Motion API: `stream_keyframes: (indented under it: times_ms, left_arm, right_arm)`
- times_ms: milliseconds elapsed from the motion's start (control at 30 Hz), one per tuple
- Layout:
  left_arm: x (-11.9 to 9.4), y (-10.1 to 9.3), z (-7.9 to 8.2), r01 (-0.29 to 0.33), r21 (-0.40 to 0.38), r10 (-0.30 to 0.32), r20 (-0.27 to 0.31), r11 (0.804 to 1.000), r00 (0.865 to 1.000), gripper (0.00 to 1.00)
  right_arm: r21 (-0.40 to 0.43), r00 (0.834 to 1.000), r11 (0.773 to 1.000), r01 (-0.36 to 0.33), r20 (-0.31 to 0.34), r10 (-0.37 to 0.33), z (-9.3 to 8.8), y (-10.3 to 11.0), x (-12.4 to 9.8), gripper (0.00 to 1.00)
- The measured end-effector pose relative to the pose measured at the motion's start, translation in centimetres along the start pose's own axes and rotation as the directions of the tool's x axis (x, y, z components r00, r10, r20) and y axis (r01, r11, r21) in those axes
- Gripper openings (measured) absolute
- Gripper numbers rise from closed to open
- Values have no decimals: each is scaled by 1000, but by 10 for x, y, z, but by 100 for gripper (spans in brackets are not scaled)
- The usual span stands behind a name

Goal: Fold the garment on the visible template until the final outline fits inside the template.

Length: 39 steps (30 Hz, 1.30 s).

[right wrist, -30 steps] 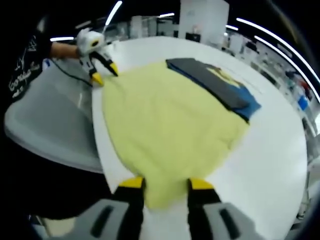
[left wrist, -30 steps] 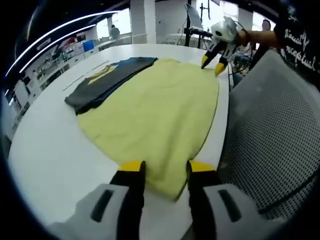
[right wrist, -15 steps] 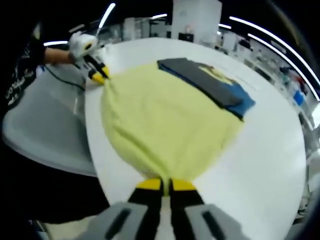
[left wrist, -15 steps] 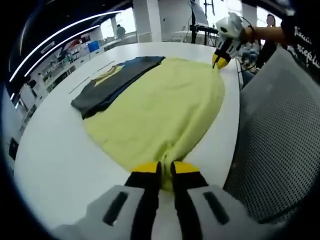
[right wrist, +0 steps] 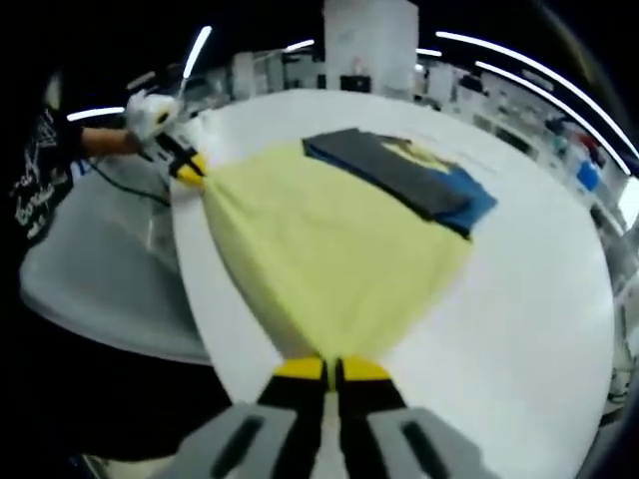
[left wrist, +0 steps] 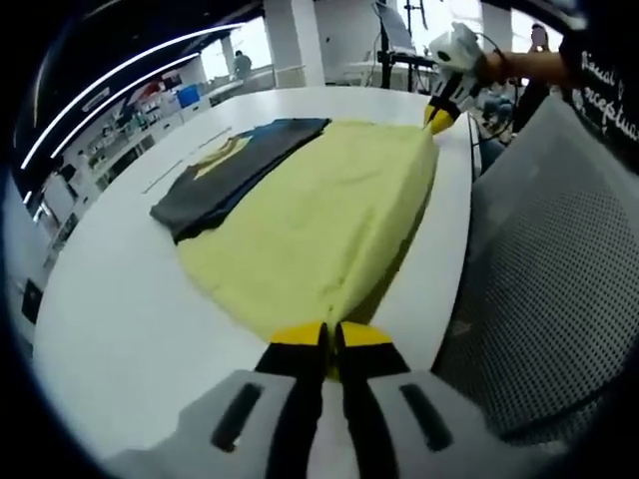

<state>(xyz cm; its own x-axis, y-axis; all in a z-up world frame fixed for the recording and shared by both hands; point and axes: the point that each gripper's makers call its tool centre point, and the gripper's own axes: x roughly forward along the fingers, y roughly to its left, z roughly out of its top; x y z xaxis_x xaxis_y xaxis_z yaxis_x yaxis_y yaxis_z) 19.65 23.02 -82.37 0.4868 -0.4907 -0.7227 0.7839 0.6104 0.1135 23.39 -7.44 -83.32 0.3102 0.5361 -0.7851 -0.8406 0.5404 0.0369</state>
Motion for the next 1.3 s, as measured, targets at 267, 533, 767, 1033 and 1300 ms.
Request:
stream_keyframes:
  times_ms: [267,533,767,1033,1300]
  left_arm:
    - [-9,-8,0,1,30,0,-11,1000,1000,1]
    - [-20,-17,0,3,-75,-3,-7,997,1000,1]
    - [-29,-26,3,-4,-63,4,-5,998,1000,1]
    - [-38,-33,3,4,-85,-5,-6,996,1000,1]
    - [-44,-44,4,25,-117,-27,-11,993,1000,1]
  right_arm:
    - [12,1000,1000,-4,-2,4,-1,11,-8,0]
    - [52,1000,999,-14,15,13,-1,22,-19,0]
    - [67,1000,998,-10,16,9,-4,29,-27,0]
    - [108,1000,994,-19,25,17,-8,38,-34,0]
    - [109,999,993,-38,2,38,-14,47,-43,0]
